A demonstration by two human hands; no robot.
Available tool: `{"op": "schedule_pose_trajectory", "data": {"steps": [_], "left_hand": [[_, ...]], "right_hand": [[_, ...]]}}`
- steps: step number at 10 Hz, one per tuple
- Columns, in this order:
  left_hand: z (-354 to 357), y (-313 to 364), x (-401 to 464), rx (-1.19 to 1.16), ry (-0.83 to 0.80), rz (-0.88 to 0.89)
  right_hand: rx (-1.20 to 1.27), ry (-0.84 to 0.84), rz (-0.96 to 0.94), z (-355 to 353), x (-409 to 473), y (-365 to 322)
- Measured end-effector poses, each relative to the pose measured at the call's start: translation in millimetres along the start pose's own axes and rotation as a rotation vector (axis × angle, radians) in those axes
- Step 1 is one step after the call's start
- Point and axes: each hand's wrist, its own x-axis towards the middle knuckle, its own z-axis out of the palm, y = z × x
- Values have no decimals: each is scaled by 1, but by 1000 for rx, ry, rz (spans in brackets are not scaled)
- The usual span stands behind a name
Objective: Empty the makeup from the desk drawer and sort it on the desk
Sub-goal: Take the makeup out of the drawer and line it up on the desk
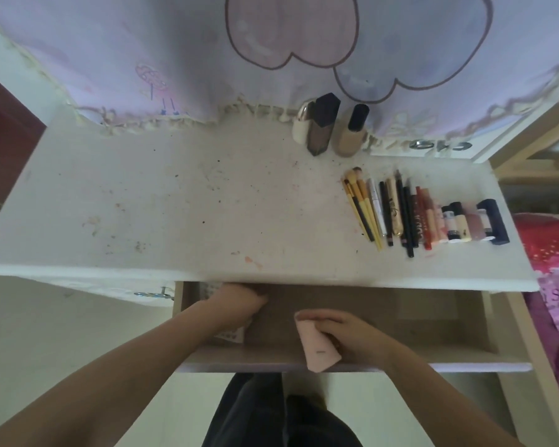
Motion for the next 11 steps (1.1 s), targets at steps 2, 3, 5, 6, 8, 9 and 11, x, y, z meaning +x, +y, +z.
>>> {"op": "schedule_pose_trajectory", "data": {"steps": [2, 3, 5, 6, 8, 9, 11], "left_hand": [[-11, 26, 0, 133, -114, 120], [-15, 46, 7, 308, -81, 264], [-54, 74, 2, 69, -53, 231], [-68, 76, -21, -145, 70, 180], [-143, 36, -43, -855, 448, -107], [-184, -4, -10, -1107, 527, -262], [-215, -40, 87, -1072, 401, -250]], "right_hand": [[253, -105, -72, -13, -24, 6], [419, -175, -159, -16, -30, 10], [167, -161, -259, -16, -37, 3], [136, -111, -366, -25, -51, -11], [21, 317, -423, -66, -53, -79], [-107, 562, -478, -81, -35, -126], [-398, 918, -571, -97, 39, -188]]}}
